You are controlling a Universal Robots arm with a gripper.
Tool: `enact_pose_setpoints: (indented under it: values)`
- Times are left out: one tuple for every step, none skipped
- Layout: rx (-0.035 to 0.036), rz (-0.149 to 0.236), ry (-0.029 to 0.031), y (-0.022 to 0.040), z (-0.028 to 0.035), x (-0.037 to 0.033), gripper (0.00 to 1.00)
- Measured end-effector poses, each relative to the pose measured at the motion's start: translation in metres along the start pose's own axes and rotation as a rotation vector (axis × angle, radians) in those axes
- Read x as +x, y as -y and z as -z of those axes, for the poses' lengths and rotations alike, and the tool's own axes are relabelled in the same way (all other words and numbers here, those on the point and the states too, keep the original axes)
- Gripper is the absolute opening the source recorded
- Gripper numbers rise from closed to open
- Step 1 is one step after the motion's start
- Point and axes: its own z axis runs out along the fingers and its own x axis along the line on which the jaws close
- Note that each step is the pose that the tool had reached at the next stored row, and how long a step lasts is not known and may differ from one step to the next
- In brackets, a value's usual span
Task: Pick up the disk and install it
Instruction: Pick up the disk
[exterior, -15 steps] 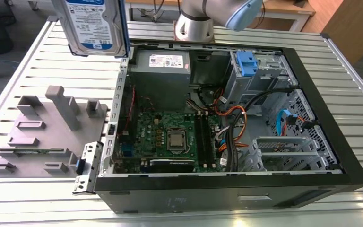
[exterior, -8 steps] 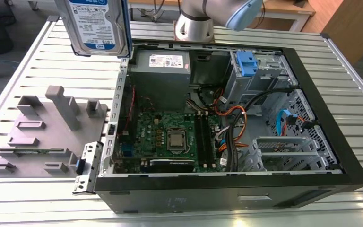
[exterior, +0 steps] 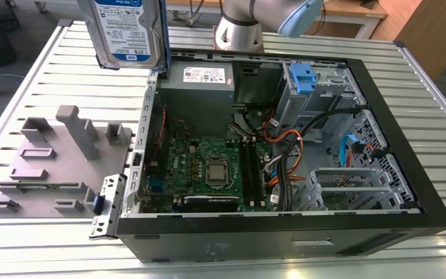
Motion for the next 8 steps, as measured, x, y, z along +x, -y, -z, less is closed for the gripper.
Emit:
enact_pose_setpoints:
  values:
    - [0.0000, 0.000, 0.0000, 0.0016, 0.0001, 0.0000, 0.35]
    - [0.0000, 0.000, 0.0000, 0.0033, 0.0001, -0.0001, 0.35]
    - [0.0000, 0.000, 0.0000, 0.0050, 0.0002, -0.0001, 0.35]
    - [0.0000, 0.000, 0.0001, 0.0066, 0.0002, -0.0002, 0.35]
    - [0.0000, 0.000, 0.0001, 0.0083, 0.0002, -0.0002, 0.35]
    - [0.0001, 0.000, 0.0001, 0.0099, 0.0003, -0.0003, 0.35]
    - [0.0000, 0.000, 0.0000, 0.0117, 0.0003, -0.0003, 0.35]
    - [0.0000, 0.000, 0.0001, 0.0135, 0.0004, -0.0004, 0.35]
